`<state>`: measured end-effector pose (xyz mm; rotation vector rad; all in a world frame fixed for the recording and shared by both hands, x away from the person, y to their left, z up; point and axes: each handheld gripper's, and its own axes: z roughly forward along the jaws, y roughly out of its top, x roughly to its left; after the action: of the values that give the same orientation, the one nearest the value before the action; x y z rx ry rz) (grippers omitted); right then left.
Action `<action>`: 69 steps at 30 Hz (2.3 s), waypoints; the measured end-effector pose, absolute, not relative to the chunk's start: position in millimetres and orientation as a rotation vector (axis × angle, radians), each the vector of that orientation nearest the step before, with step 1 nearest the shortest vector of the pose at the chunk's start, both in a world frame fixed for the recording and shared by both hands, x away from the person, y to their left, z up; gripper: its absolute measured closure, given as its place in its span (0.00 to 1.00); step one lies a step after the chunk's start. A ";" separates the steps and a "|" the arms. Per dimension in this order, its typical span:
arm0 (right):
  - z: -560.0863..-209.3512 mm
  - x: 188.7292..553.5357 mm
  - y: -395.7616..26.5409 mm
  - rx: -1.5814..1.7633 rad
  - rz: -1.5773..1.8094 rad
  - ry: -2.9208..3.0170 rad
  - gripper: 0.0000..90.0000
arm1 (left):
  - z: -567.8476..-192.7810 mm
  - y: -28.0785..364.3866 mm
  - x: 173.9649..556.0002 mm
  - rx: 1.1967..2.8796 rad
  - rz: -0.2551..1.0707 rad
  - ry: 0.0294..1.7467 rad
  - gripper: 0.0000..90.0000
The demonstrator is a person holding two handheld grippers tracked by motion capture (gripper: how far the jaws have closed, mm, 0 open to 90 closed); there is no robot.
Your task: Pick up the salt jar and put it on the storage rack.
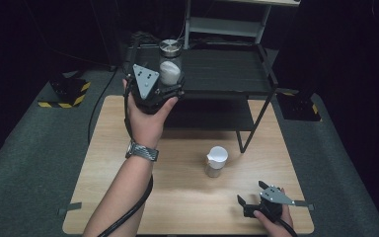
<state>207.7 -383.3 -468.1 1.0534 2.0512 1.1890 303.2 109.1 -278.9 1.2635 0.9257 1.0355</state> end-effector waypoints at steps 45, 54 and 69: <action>-467.6 207.8 -382.5 1.050 1.182 2.056 0.01 | -402.4 136.5 204.3 1.371 0.937 0.877 0.00; -467.7 208.2 -382.2 1.042 1.180 2.058 0.01 | -433.2 135.0 193.0 1.440 0.908 0.884 0.00; -467.7 208.8 -382.6 1.036 1.181 2.062 0.01 | -459.3 142.4 183.6 1.620 0.799 0.939 0.00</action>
<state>208.8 -382.6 -467.7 1.0356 2.0615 1.1808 183.6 142.4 -459.3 1.6196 0.9387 0.7991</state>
